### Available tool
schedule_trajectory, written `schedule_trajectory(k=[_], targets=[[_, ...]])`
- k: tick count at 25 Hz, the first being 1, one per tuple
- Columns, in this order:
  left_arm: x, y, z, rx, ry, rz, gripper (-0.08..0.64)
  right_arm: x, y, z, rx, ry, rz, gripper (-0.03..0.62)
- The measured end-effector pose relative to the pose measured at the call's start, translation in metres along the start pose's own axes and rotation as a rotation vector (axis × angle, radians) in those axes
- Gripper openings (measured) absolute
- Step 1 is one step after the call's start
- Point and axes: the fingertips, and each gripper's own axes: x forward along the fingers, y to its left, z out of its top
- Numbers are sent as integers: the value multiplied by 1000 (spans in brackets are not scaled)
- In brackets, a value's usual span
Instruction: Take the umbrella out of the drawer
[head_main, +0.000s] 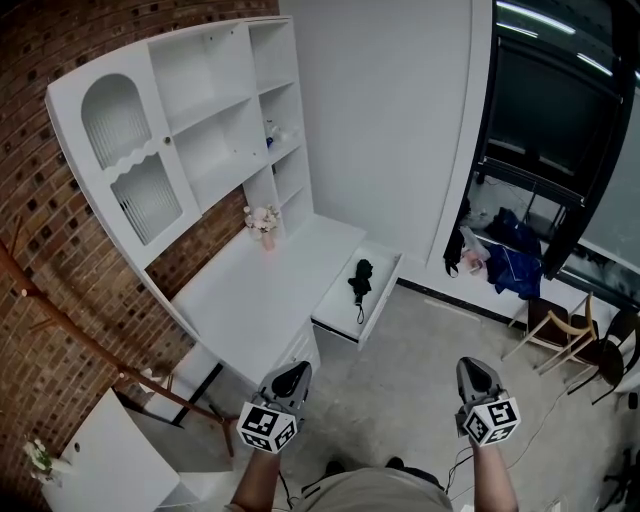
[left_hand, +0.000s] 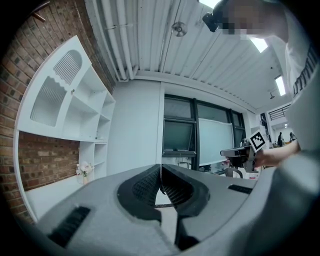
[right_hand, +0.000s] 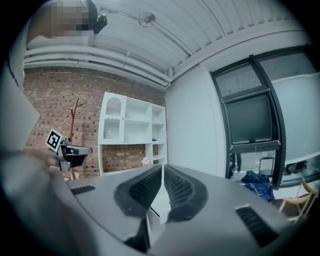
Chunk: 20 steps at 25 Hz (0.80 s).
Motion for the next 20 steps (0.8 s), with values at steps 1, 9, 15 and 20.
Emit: schedule_trajectory(k=[1,9,15,20], targets=[[-2,2,-1,0,2,-6,26,1,5,-1,0,2,-2,34],[-15,23,-7,1,20,-46,26,5,37,-9,7,16,-25,35],[-26,35,-14,-1,33,-74,26,6,57,-16,4,25,-42,35],[-26,46,-14,-5,30,-78,26,11,67,-14,-3,31,-44,35]])
